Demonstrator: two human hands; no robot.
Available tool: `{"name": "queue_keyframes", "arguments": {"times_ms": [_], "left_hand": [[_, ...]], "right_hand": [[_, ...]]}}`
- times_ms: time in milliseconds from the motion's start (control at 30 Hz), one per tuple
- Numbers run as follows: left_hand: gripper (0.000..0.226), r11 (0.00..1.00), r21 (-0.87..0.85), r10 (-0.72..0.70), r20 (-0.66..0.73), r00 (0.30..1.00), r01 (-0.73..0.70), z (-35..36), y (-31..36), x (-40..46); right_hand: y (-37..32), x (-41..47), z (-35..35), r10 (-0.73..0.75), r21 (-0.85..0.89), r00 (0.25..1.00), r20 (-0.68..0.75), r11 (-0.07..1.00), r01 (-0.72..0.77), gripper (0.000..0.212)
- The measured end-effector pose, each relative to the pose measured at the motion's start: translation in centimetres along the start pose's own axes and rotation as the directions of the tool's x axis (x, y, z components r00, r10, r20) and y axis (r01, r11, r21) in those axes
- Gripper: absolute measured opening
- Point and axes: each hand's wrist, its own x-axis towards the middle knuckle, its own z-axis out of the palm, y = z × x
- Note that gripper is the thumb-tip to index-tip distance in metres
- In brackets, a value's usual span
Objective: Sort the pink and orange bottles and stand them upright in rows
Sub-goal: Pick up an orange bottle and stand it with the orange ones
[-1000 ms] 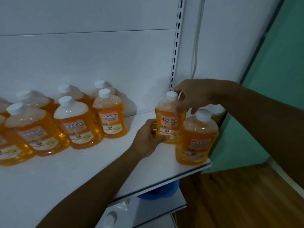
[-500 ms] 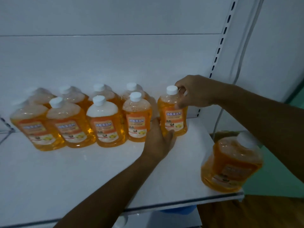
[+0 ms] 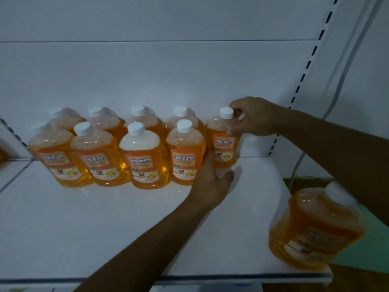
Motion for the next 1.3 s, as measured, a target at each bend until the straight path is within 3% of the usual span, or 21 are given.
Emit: {"name": "queue_keyframes", "arguments": {"times_ms": [167, 300, 367, 567, 867, 1033, 1300], "left_hand": [[0.069, 1.000, 0.019, -0.009, 0.011, 1.000, 0.009, 0.1, -0.5, -0.2], [0.067, 0.999, 0.011, 0.041, 0.040, 0.998, -0.042, 0.4, -0.3, -1.4], [0.067, 0.997, 0.022, 0.079, 0.046, 0.996, -0.080, 0.7, -0.1, -2.1], [0.059, 0.997, -0.017, 0.081, 0.111, 0.991, -0.080, 1.8, 0.8, -3.4], [0.053, 0.997, -0.044, 0.073, 0.303, 0.950, -0.062, 2.5, 1.9, -4.9], [0.057, 0.998, -0.023, 0.055, 0.351, 0.935, -0.051, 1.7, 2.3, -7.2], [0.060, 0.999, 0.008, 0.043, 0.328, 0.944, -0.048, 0.9, 3.0, -12.6]], "right_hand": [[-0.1, -0.3, -0.1, 0.023, 0.023, 0.999, 0.042, 0.999, -0.024, 0.033], [-0.3, -1.6, -1.1, 0.064, 0.019, 0.997, 0.042, 0.998, -0.064, 0.060], [-0.3, -2.9, -1.8, 0.093, 0.046, 0.995, 0.024, 0.995, -0.094, 0.064], [1.3, -8.6, -2.2, 0.240, 0.202, 0.970, -0.036, 0.952, -0.228, 0.049], [-1.1, -18.0, -1.9, 0.458, 0.410, 0.881, -0.117, 0.830, -0.377, 0.048], [-4.3, -21.2, -0.4, 0.484, 0.328, 0.842, -0.239, 0.856, -0.399, 0.055], [-5.8, -26.9, 2.9, 0.554, 0.309, 0.777, -0.300, 0.827, -0.470, 0.082]]}}
